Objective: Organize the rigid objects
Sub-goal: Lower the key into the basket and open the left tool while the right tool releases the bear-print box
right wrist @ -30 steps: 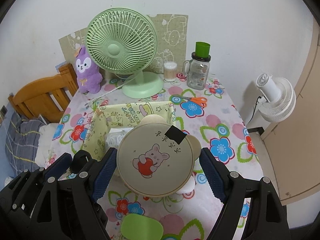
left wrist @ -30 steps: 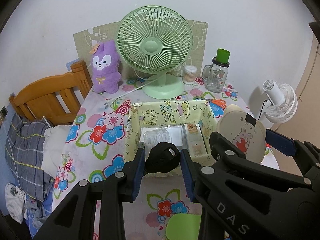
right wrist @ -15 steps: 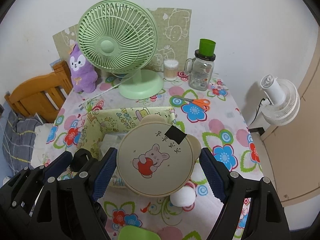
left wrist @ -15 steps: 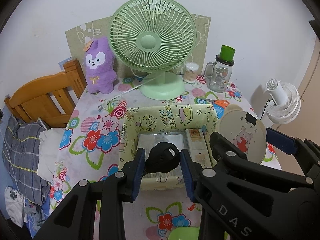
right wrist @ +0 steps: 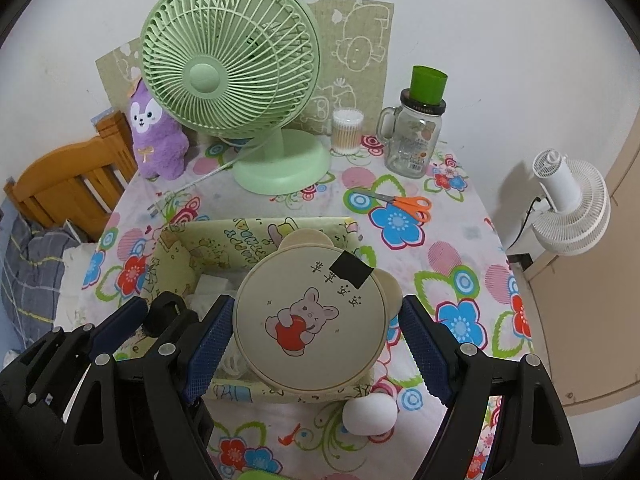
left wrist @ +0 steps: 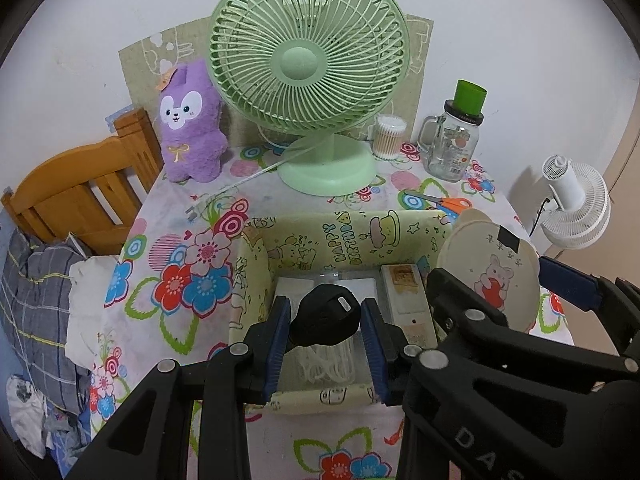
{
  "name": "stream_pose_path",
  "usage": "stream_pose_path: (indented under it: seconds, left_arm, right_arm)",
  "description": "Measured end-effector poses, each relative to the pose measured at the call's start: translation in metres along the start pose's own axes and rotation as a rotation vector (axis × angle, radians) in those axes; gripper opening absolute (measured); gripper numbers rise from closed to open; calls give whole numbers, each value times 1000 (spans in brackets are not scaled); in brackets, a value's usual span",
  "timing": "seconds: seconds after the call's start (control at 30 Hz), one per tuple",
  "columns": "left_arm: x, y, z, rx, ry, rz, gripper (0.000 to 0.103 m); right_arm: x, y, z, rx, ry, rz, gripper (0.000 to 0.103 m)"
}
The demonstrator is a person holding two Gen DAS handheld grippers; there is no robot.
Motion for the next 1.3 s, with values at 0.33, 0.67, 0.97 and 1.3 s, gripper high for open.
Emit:
stream_pose_path:
  seconds: [0.33,0.67,0.97,1.3]
  left_arm:
    - [-8,-7,-19,-42,19,0,40]
    - [-18,-17,-28,-82,42,9,72]
    - [-12,-21,-31,-107,37,-27,85]
    - [-13,-28,-48,-175,50,-8,87]
  right_arm:
    - [-11,-5,-22,-36,17,39,84]
    - [-24,-13,-38,-77,86,64,84]
    - [-26,-19,-56,-124,111,45,84]
    - [-22,-29,-75,-181,112,-1,84]
Point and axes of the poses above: each gripper's, at about its wrist camera, not at the fingertips, and z roughly against the way its jaws point, x to its right, y to its top, the point moved 3 cm from there along -z, roughly the way its jaws point, and after that the axes turned 7 degrees about -z, right-handed, at the moved point
